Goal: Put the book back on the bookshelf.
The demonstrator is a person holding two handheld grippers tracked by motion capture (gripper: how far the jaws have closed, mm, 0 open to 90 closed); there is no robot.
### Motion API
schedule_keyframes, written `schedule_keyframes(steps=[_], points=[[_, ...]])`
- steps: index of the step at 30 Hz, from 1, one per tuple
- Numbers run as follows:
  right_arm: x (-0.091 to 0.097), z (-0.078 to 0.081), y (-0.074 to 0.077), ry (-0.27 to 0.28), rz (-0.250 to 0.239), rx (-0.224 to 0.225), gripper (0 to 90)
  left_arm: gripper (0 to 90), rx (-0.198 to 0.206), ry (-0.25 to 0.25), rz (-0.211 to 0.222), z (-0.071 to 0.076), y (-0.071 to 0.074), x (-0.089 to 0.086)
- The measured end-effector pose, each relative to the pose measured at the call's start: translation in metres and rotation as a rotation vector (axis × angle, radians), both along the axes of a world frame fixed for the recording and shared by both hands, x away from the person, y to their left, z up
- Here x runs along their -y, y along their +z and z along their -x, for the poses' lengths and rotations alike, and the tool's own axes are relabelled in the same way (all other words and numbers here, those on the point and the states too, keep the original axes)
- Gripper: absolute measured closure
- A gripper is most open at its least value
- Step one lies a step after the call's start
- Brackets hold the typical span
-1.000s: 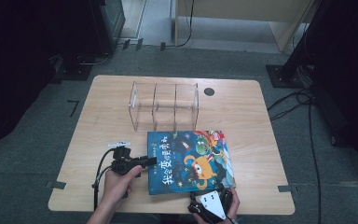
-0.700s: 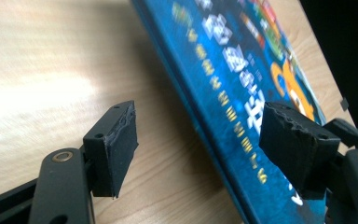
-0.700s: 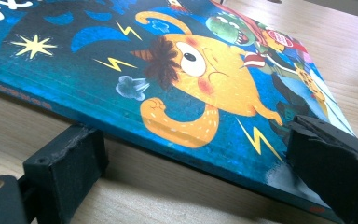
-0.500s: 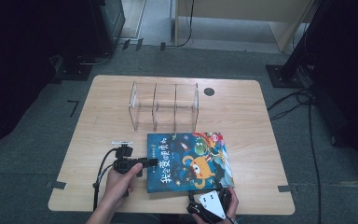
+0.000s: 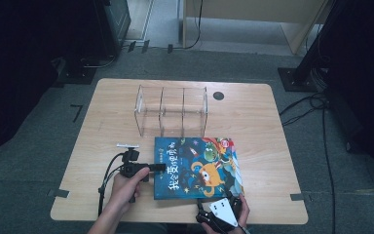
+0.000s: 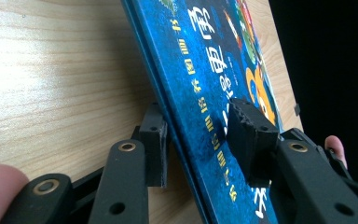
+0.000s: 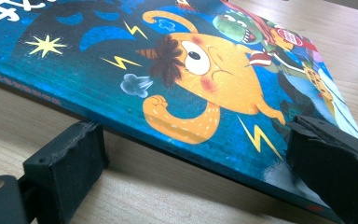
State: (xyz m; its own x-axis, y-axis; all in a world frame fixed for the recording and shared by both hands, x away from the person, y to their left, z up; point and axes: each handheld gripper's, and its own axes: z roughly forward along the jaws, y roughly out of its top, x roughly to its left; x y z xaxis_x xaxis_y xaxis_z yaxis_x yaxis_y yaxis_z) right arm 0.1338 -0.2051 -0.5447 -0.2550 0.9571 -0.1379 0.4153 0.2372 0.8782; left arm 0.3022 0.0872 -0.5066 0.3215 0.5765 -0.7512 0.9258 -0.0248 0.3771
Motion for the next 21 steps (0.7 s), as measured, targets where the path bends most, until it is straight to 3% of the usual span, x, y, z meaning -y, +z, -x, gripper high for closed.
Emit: schedule_keyframes(steps=[6, 12, 17, 21], points=[[0.002, 0.001, 0.002, 0.003, -0.004, -0.010, 4.4, 66.1, -0.019, -0.008, 0.045, 0.000, 0.002, -0.005], [0.010, 0.005, 0.007, 0.030, -0.049, -0.019, 4.6, 70.0, -0.056, -0.014, 0.077, -0.002, 0.005, -0.008], [0.020, 0.010, 0.016, 0.032, -0.056, 0.030, 4.6, 71.5, -0.080, -0.017, 0.080, -0.004, 0.006, -0.011], [0.037, 0.006, 0.026, -0.026, -0.070, 0.071, 5.4, 72.2, -0.089, -0.023, 0.086, -0.004, 0.011, -0.013]])
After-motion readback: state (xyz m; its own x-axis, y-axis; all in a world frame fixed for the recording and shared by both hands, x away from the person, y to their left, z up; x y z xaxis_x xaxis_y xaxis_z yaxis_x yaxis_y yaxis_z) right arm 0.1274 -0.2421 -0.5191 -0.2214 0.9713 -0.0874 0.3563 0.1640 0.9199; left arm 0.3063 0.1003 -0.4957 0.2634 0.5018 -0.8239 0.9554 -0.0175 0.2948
